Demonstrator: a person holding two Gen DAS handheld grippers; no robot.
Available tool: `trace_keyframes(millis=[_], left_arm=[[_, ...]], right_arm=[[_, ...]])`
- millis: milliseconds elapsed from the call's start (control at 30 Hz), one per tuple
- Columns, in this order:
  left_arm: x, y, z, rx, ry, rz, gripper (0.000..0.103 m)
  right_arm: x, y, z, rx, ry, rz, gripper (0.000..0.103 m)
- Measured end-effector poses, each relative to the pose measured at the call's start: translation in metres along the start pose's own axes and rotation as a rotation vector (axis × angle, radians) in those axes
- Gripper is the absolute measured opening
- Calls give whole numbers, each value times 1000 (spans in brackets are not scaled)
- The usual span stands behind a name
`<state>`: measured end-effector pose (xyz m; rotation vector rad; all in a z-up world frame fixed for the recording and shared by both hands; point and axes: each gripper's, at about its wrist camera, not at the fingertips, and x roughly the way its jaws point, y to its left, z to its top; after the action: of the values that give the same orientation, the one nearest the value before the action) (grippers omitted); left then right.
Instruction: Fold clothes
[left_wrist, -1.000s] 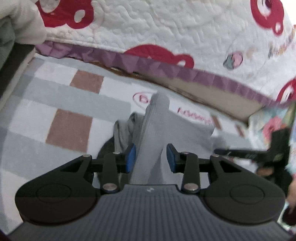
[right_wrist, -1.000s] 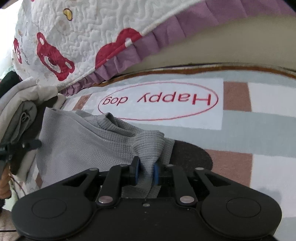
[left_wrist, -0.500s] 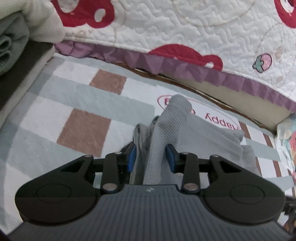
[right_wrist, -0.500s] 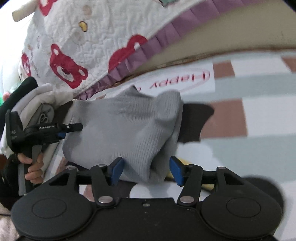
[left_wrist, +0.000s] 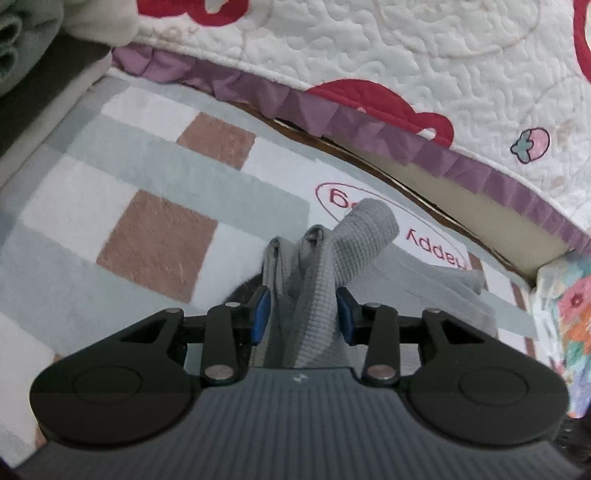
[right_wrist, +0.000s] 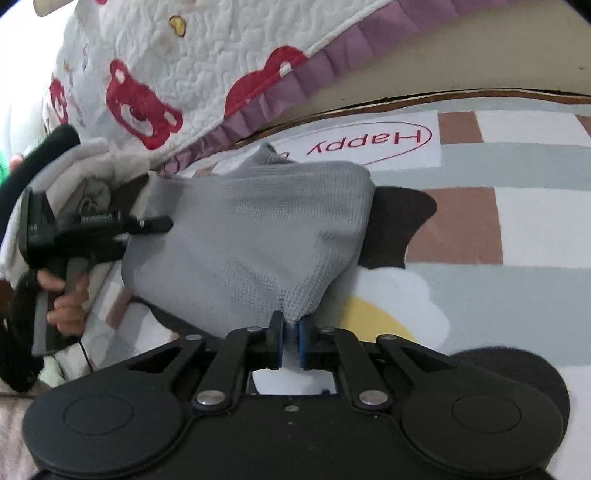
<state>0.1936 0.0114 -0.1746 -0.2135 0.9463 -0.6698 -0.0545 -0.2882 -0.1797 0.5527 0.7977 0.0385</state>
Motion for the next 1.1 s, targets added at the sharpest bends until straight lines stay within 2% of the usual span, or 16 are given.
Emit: trace_keyframes(millis=[133,200,267,300,400,433,467,533,567,667,700,733,767,833,933,1100], left_arm=[[-7,2,6,13,-83,18,40],[-16,6,11,9,-133,62,39],[-25,5,14,37,-152,102,36],[-32,5,16,44,-153,97,36],[-66,-3,12,91,-213,-31,36],[-75,-8,9,116,-227,-82,36],[-82,-14,6,144,-235,-136,36],[-79,-31,-1,235,-203,-193,37],[-70,-41,-5,285,-164,-187,38],[-28,-61,-10,395,-82,-9,38],[-18,-62,-11,410,-71,31,34],[-11,-60,-11,414,-67,57,37],[-3,-58,-11,419,-64,82,37],[12,-55,-12,427,-58,132,37],[13,-39,1,324,-26,91,37],[20,-11,14,122,35,-6,43]], right_arm=[[0,13,2,-79,18,-45,7],[-1,13,4,-98,31,-58,8],[-7,18,4,-99,40,-101,14],[-13,21,3,-101,38,-135,26],[-42,41,15,-86,-86,-178,32],[-47,52,23,-129,-115,-168,41],[-46,64,32,-185,-126,-164,45],[-33,84,45,-294,-121,-138,47],[-18,90,49,-349,-103,-140,47],[29,104,57,-504,-51,-160,47],[45,105,58,-545,-40,-180,46],[60,105,59,-591,-26,-218,46],[74,102,60,-617,-14,-268,46],[86,89,67,-565,-15,-288,46],[82,71,76,-442,-29,-247,46],[84,60,85,-419,2,-281,46]])
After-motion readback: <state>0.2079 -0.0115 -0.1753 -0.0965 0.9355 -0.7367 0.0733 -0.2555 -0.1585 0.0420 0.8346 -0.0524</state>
